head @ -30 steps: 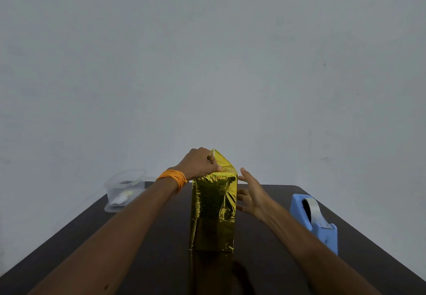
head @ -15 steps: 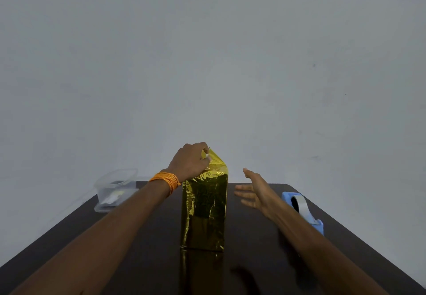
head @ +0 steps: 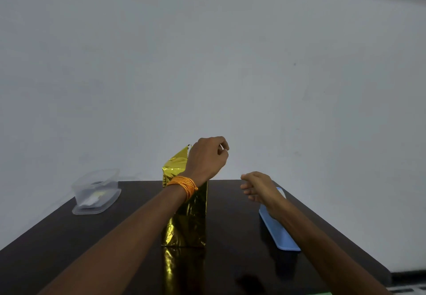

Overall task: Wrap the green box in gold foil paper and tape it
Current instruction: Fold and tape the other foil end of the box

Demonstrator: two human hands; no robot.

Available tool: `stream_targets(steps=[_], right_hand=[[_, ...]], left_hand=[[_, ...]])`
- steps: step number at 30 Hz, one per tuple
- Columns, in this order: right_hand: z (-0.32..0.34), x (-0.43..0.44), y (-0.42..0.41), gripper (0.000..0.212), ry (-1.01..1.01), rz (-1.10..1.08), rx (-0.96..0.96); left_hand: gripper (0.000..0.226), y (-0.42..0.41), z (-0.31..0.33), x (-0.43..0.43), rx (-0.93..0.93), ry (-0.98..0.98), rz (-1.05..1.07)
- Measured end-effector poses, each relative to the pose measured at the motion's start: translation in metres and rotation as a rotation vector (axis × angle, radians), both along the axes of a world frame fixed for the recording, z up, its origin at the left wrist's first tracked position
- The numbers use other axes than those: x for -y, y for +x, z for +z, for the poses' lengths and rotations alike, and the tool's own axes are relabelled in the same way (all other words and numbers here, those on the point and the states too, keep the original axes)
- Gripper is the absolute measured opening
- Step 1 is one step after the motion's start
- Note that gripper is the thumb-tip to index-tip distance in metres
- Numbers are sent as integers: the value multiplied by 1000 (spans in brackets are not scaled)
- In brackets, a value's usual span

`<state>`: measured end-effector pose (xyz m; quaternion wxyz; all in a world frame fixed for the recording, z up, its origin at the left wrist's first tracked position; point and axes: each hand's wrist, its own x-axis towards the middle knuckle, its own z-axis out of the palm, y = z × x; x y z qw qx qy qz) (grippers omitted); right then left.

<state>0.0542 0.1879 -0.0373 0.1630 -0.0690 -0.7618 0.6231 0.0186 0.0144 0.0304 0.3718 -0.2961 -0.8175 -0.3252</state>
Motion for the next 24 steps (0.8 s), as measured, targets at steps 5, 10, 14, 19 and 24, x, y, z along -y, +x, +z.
stream_targets(steps=[5,10,14,19,24], right_hand=[[-9,-21,19,19,239,-87,-122],[-10,-46,37,10,384,-222,-155],[-18,-70,45,8,425,-318,-120],[-32,-96,51,12,425,-407,-71],[-47,-111,48,34,361,-398,30]], left_hand=[[15,3,-21,-36,87,-25,-78],[15,-2,-53,-67,228,-57,-138],[19,-4,-78,-90,325,-116,-191],[30,-6,-103,-112,509,-231,-299],[34,-8,-124,-127,592,-317,-335]])
